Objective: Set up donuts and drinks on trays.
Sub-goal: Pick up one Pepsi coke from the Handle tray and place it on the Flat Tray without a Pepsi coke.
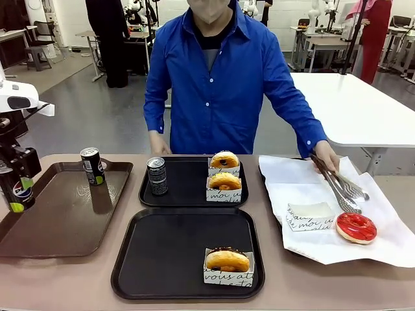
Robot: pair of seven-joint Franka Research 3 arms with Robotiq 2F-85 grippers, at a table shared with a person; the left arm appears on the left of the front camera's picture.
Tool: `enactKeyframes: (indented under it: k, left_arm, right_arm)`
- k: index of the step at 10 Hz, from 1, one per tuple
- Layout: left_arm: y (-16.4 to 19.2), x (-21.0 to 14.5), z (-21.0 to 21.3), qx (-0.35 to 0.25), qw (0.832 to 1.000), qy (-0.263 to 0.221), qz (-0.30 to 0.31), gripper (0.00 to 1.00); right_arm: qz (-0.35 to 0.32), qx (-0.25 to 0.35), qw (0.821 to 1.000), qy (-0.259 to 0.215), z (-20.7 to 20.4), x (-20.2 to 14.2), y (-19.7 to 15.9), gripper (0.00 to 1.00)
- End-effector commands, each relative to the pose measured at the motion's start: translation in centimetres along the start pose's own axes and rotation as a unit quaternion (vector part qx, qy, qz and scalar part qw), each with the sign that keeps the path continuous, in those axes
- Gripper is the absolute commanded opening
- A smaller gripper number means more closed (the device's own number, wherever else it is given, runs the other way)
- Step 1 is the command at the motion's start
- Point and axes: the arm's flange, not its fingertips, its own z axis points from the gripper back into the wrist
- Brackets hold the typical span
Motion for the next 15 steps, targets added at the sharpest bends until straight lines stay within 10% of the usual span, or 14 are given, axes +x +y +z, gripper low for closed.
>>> enactKeyframes:
  k: [1,4,10,13,15]
  left_arm:
    - [0.0,0.0,0.0,0.000,1.000,0.000,0.000,0.59]
    - [-8.0,3.3,1.7,-0.079,0.982,-0.048,-0.168,0.59]
    - [-20.0,12.5,-3.2,-0.111,0.943,-0.019,-0.313,0.59]
    - [-18.7,5.9,-0.4,-0.072,0.936,0.066,-0.337,0.59]
    - [-14.8,-1.7,2.7,-0.087,0.935,0.024,-0.344,0.59]
  right_arm:
    - [0.001,0.000,1.000,0.000,0.0,-0.1,0.1,1.00]
    - [0.001,0.000,1.000,0.000,0.0,-0.1,0.1,1.00]
    - [0.001,0.000,1.000,0.000,0.0,-0.1,0.1,1.00]
    - [0.001,0.000,1.000,0.000,0.0,-0.1,0.1,1.00]
    - [0.001,0.000,1.000,0.000,0.0,-0.1,0.1,1.00]
